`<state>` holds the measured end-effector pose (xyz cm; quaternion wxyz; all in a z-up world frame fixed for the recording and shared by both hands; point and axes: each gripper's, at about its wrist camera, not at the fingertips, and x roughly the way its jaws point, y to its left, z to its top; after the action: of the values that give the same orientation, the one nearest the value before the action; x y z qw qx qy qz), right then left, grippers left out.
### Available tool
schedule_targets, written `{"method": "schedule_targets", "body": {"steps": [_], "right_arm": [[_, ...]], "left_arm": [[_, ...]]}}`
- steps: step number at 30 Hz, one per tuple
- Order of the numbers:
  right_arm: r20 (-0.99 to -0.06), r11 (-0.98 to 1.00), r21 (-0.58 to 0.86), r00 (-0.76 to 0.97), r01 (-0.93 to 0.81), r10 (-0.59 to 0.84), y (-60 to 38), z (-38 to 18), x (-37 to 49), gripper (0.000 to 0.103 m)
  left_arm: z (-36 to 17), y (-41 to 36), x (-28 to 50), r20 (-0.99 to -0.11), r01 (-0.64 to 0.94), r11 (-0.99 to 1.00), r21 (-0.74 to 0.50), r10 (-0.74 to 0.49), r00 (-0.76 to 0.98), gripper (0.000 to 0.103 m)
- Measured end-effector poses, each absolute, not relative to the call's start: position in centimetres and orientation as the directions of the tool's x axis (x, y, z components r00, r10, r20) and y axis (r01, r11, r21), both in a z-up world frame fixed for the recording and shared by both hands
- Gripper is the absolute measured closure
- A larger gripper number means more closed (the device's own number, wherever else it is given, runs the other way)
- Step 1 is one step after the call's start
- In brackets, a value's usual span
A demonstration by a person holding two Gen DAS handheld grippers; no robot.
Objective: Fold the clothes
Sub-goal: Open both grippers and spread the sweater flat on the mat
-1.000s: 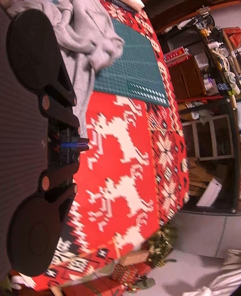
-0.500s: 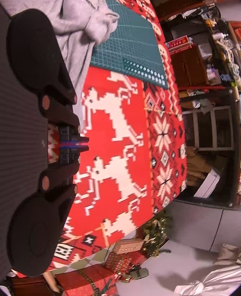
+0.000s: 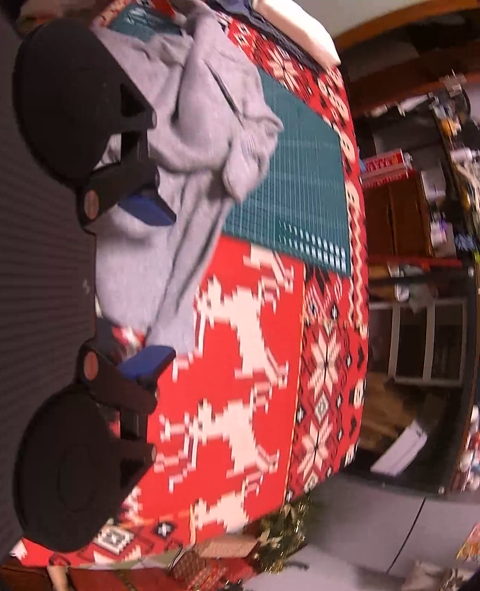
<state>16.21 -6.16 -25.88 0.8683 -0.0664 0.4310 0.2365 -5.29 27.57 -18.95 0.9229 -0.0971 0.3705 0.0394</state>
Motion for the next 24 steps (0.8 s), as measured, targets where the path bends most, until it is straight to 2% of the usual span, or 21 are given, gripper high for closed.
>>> {"method": "schedule_targets", "body": {"steps": [4,12,16,24], "right_arm": [[-0.789,0.847,0.114,0.471,-0.519,0.395,-4.3,-26.9,15.7,0.011],[-0.818,0.830,0.107,0.426,-0.547,0.387,-2.6,-29.3,15.6,0.001],[-0.820,0.832,0.117,0.420,-0.543,0.389,-2.7,-30.1,15.4,0.000],[-0.809,0.831,0.085,0.449,-0.549,0.380,-2.6,-30.6,14.8,0.000]], "left_arm": [[-20.4,25.4,-2.9,-0.709,-0.055,0.994,-0.096,-0.029,0.704,0.008],[-24.2,25.5,0.2,-0.755,-0.009,0.993,-0.116,-0.082,0.651,0.008],[-25.4,25.1,-0.4,-0.744,0.018,0.997,-0.079,-0.071,0.664,0.001],[-26.2,24.7,-1.6,-0.682,0.004,0.998,-0.058,-0.043,0.730,0.000]]}}
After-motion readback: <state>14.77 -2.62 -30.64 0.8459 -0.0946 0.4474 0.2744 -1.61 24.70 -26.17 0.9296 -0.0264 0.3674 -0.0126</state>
